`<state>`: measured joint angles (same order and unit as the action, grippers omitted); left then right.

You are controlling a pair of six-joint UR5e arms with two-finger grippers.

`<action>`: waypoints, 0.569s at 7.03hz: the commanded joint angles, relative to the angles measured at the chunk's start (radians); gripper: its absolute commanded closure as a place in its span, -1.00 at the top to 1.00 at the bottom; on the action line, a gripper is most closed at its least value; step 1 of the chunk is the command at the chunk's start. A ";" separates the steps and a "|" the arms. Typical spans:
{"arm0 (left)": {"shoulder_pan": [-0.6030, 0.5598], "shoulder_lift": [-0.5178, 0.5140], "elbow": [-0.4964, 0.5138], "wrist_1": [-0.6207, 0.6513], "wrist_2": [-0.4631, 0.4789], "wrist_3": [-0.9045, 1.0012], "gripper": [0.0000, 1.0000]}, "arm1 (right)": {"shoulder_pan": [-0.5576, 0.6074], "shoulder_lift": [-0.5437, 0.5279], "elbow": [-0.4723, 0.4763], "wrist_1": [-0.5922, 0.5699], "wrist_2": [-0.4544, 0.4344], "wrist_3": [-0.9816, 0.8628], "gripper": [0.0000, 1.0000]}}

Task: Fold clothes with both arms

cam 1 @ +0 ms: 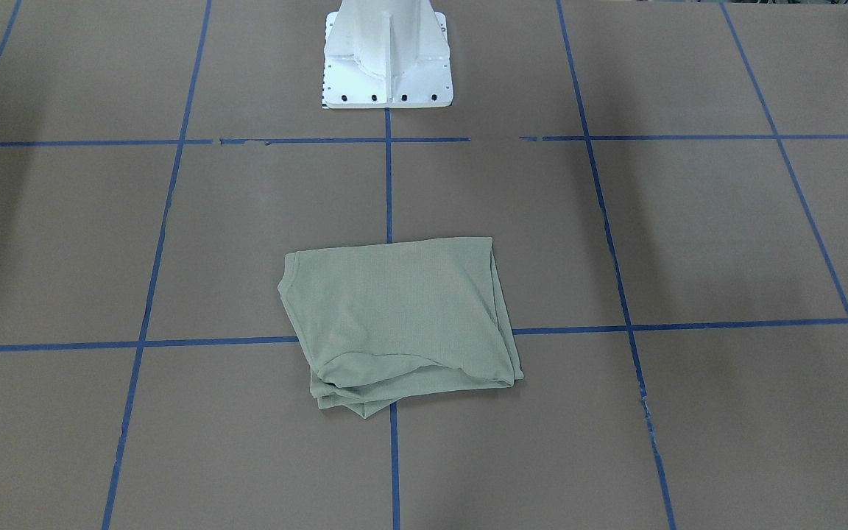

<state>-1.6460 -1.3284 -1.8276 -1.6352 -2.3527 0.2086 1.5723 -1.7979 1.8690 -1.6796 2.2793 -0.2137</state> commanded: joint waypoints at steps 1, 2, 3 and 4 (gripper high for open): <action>0.000 0.002 -0.002 0.000 0.009 0.000 1.00 | 0.000 0.008 0.006 0.000 0.005 0.002 1.00; 0.000 0.000 -0.002 0.000 0.026 -0.002 1.00 | -0.003 0.011 0.003 0.000 0.008 0.003 1.00; 0.002 0.000 0.008 0.000 0.027 -0.002 1.00 | -0.003 0.012 0.007 0.001 0.012 0.002 1.00; 0.002 0.000 0.004 0.000 0.027 -0.002 1.00 | 0.000 0.012 0.006 0.001 0.014 -0.004 1.00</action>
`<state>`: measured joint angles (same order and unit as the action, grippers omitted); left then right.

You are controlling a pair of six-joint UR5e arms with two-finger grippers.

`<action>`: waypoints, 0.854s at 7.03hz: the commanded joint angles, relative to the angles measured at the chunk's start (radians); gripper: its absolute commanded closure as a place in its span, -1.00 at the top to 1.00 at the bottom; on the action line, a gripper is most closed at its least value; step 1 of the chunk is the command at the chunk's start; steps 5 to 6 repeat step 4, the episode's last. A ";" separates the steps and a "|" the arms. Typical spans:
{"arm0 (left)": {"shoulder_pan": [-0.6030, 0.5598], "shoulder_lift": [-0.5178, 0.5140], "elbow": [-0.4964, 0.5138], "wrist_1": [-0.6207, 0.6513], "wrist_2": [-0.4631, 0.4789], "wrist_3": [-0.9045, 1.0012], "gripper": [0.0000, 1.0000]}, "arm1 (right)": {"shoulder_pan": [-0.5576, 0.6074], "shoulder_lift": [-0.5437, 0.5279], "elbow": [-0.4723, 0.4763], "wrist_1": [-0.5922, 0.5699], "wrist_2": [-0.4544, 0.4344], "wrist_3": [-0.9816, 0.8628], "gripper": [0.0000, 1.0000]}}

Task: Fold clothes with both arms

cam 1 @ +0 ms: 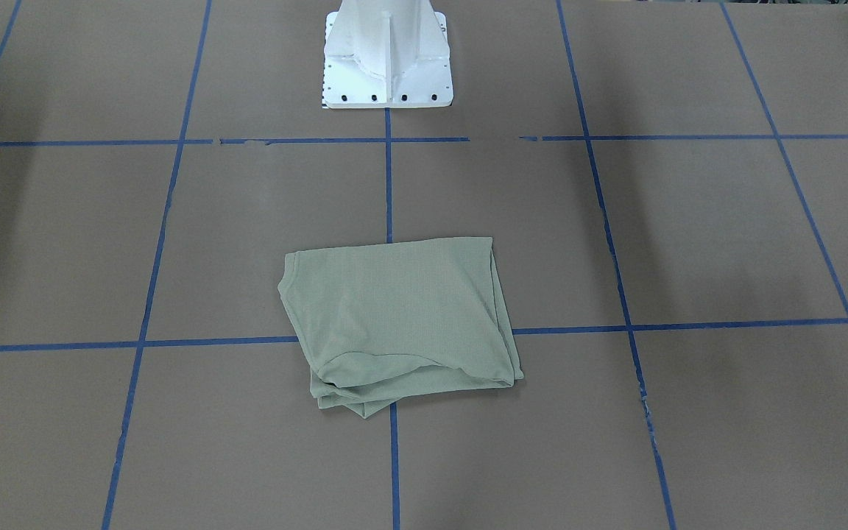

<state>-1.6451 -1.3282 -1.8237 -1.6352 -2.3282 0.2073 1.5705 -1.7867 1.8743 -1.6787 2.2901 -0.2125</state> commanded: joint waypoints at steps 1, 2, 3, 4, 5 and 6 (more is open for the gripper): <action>0.001 0.000 -0.008 0.000 0.001 0.000 1.00 | 0.002 -0.002 -0.007 -0.001 0.003 -0.010 1.00; 0.002 -0.011 -0.011 -0.002 0.001 0.000 1.00 | 0.002 -0.010 0.000 0.002 0.002 -0.021 1.00; 0.004 -0.013 -0.009 -0.003 0.001 0.000 1.00 | 0.002 -0.013 -0.001 0.001 0.005 -0.016 1.00; 0.004 -0.011 -0.016 -0.002 0.001 0.001 1.00 | 0.002 -0.013 -0.004 -0.001 0.008 -0.011 1.00; 0.004 -0.011 -0.016 -0.002 0.001 0.001 1.00 | 0.002 -0.013 -0.004 -0.001 0.008 -0.011 1.00; 0.004 -0.011 -0.016 -0.002 0.001 0.001 1.00 | 0.002 -0.013 -0.004 -0.001 0.008 -0.011 1.00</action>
